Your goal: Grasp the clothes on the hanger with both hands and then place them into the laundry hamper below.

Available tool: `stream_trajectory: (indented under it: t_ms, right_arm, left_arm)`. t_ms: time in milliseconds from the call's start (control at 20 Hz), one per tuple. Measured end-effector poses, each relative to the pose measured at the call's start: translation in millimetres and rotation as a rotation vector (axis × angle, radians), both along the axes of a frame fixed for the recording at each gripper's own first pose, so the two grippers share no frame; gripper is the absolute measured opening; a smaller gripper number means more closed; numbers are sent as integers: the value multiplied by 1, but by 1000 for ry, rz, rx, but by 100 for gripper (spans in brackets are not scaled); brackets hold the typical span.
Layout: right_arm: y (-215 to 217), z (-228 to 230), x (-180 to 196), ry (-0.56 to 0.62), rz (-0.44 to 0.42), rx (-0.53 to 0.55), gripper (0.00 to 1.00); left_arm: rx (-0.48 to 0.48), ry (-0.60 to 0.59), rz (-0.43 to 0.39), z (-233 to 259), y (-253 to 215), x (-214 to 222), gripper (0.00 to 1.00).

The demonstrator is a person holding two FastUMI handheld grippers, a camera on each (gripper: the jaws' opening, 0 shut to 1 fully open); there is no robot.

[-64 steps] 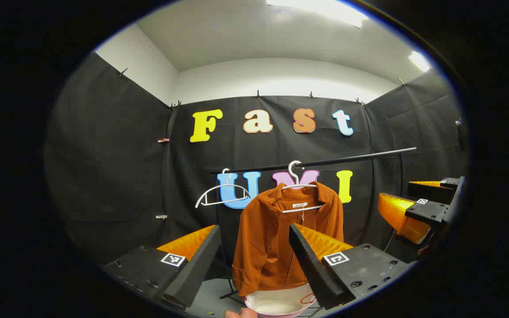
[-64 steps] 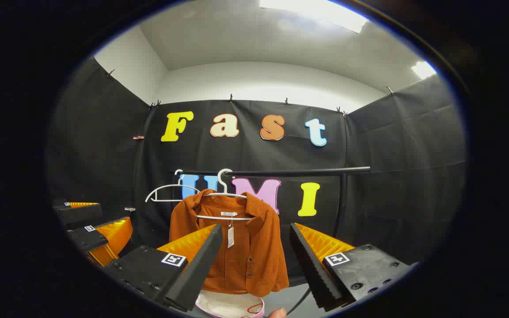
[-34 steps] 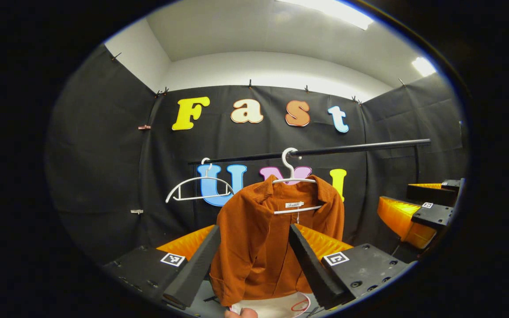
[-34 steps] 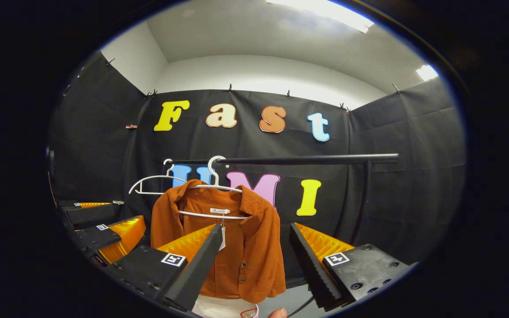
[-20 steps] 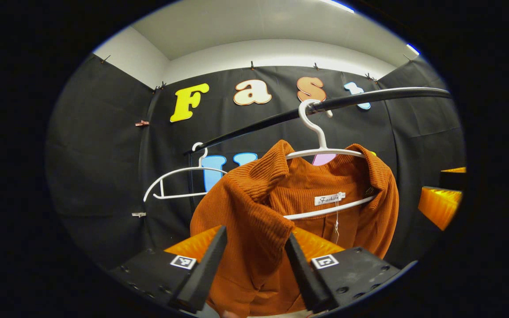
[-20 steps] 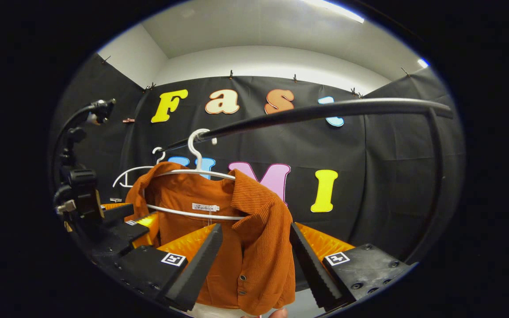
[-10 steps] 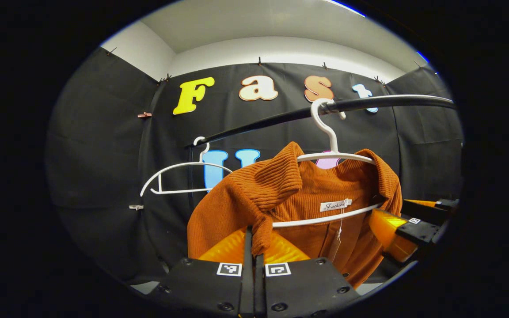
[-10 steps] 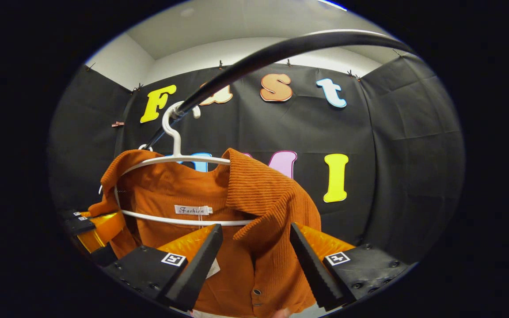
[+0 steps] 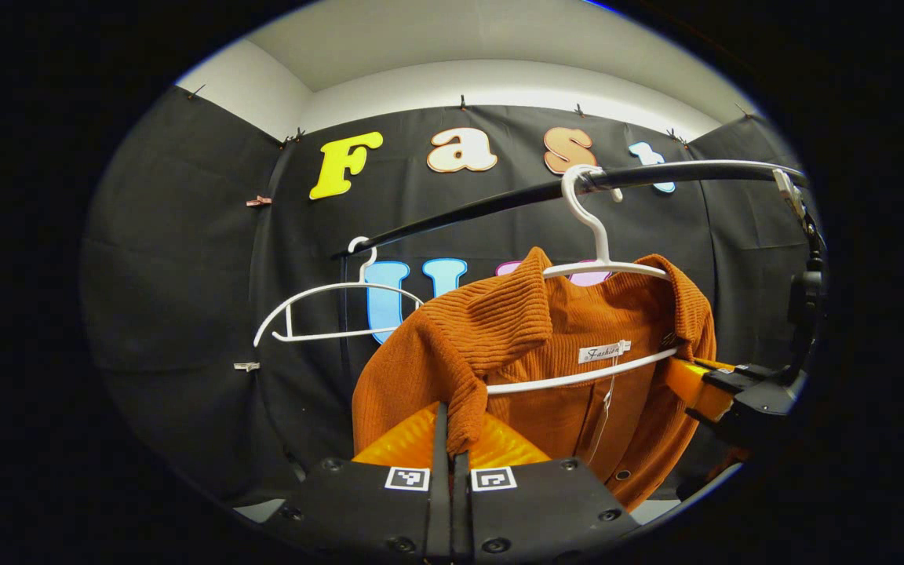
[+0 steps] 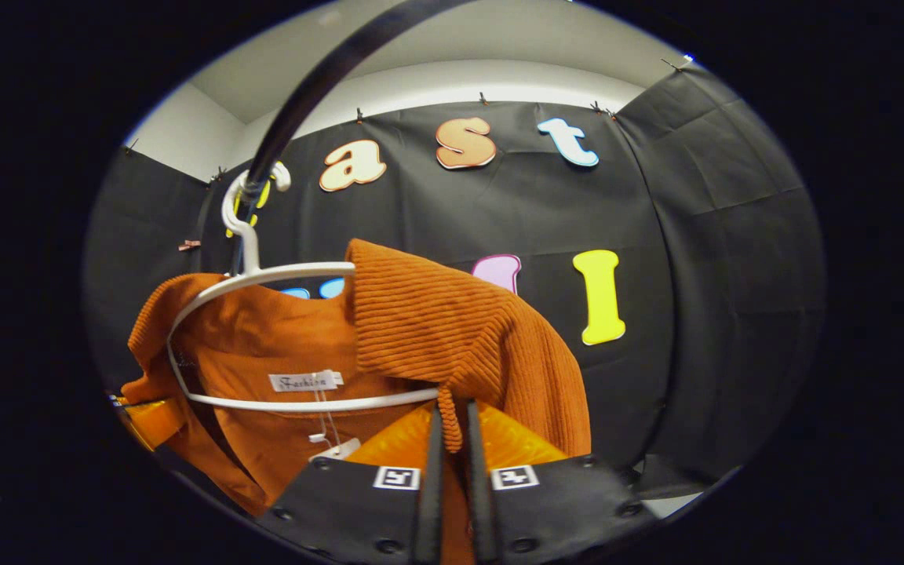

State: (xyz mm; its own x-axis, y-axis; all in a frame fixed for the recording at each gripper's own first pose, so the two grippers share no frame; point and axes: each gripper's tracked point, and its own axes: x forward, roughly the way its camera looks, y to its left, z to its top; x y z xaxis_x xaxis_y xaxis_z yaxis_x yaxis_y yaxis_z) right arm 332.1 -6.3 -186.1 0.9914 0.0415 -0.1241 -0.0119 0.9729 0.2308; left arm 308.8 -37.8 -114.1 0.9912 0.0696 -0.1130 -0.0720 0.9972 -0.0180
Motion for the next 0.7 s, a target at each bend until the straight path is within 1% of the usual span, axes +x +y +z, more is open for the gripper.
stream_trajectory:
  t_ms: [50, 150, 200, 250, 300, 400, 550, 600, 700]
  right_arm:
    - [4, -2, 0, 19, 25, 37, 8]
    - [18, -5, -9, 71, 121, 134, 8]
    - [23, -5, -13, 94, 165, 197, 12]
    - [23, -10, -7, 127, 171, 239, 8]
    - [23, -11, -8, 148, 184, 264, 4]
    - [33, -10, -16, 200, 268, 308, 4]
    - [43, -2, -32, 303, 405, 349, 4]
    - [41, -3, -36, 334, 429, 358, 4]
    - [35, -1, -42, 413, 470, 410, 4]
  left_arm:
    - [-1, 2, -3, 1, 0, 2, 5]
    - [6, 6, -12, 1, -1, 4, 5]
    - [12, 3, -17, 2, -1, 4, 5]
    - [20, 2, -18, 5, 0, 4, 5]
    - [25, 4, -18, 4, 1, 4, 5]
    - [30, 21, -17, 3, 2, 5, 5]
    - [14, 88, -45, -4, 1, 5, 6]
    - [10, 101, -39, -3, 6, 5, 6]
    - [-20, 124, -51, -1, 7, 3, 5]
